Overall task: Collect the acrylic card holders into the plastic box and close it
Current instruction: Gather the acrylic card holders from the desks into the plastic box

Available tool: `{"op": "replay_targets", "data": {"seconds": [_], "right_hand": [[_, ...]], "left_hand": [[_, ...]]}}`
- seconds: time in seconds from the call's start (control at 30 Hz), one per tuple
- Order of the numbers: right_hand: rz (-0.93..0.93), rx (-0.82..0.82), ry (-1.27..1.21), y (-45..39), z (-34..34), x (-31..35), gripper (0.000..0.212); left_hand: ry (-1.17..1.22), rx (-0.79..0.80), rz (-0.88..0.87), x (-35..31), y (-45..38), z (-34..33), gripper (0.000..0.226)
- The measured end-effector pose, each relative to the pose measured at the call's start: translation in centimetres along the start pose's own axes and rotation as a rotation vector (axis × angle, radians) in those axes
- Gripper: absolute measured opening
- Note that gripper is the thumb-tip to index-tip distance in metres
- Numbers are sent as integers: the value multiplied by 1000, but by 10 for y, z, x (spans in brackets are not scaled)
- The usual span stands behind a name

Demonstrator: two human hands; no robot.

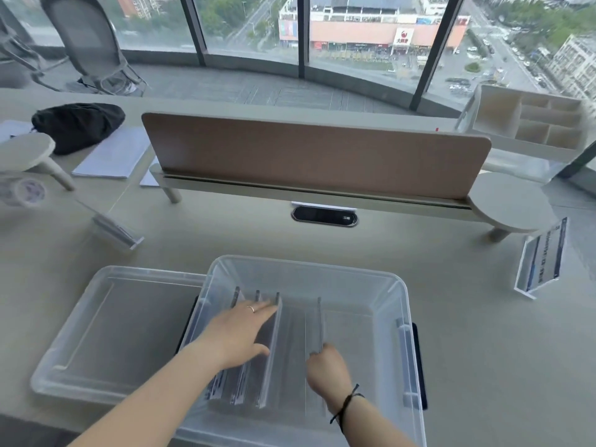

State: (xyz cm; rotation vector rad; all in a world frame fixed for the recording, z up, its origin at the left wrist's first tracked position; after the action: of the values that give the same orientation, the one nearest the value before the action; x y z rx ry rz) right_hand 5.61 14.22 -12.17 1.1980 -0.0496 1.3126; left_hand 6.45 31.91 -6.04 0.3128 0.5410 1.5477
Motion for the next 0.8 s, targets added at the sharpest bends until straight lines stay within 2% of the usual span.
{"op": "replay_targets", "data": {"seconds": [0.03,0.1,0.13,0.33,0.4,0.5,0.8], "right_hand": [[8,16,-14,1,-5,2,2],[7,26,-36,-5,-15,4,33],[-12,37,-49,-7,-19,6,40],[-6,107,-6,-12,-33,16,57],[22,120,42,-12,-38,19,55],[37,86,44,-12,-39,20,38],[10,146,59,-13,-43,22,51]], "left_hand": [[-14,4,2,0,1,-2,88],[-27,21,13,-1,3,-6,90],[-34,29,18,-2,4,-8,90],[-61,19,38,-4,7,-11,89],[-58,14,42,-4,8,-12,89],[-48,3,43,-3,9,-13,89],[-8,17,65,-2,9,-13,90]]}}
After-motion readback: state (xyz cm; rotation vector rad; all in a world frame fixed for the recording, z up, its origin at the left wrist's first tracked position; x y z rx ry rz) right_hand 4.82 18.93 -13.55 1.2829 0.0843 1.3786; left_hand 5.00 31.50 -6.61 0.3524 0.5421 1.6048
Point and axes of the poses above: each hand's wrist, its own y-axis away from the middle knuckle, its own z-axis out of the back of the hand, x = y × z, the point moved 7 cm from there along -y, towards the middle knuckle, and after that the axes turned 6 degrees about z, right-handed, at the moved point
